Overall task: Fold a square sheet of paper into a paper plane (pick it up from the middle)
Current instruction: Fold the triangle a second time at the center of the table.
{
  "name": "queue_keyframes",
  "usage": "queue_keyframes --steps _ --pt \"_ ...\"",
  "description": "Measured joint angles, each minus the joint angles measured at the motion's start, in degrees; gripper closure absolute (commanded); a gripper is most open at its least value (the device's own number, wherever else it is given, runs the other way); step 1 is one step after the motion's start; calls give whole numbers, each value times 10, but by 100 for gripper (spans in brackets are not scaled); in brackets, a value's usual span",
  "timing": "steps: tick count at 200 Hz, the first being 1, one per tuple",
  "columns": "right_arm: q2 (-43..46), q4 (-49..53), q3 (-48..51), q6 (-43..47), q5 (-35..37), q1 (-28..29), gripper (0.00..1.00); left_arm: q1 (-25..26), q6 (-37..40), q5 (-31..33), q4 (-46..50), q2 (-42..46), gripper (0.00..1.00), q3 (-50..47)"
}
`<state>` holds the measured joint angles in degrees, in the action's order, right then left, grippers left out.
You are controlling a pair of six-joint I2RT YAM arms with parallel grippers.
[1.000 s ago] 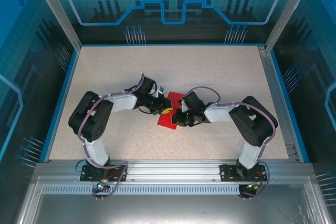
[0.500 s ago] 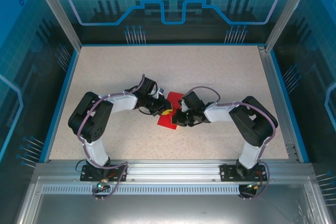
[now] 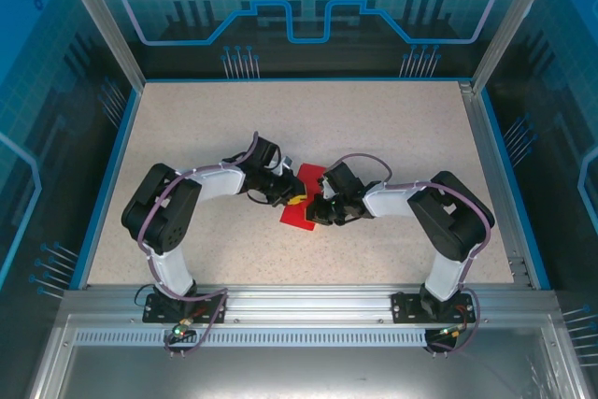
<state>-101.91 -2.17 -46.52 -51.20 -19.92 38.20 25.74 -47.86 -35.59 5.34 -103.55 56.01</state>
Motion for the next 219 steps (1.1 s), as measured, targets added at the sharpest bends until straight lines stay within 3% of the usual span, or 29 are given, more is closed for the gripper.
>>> queue_keyframes --steps 219 --pt "0 5 0 1 5 0 94 -5 7 5 -9 -75 89 13"
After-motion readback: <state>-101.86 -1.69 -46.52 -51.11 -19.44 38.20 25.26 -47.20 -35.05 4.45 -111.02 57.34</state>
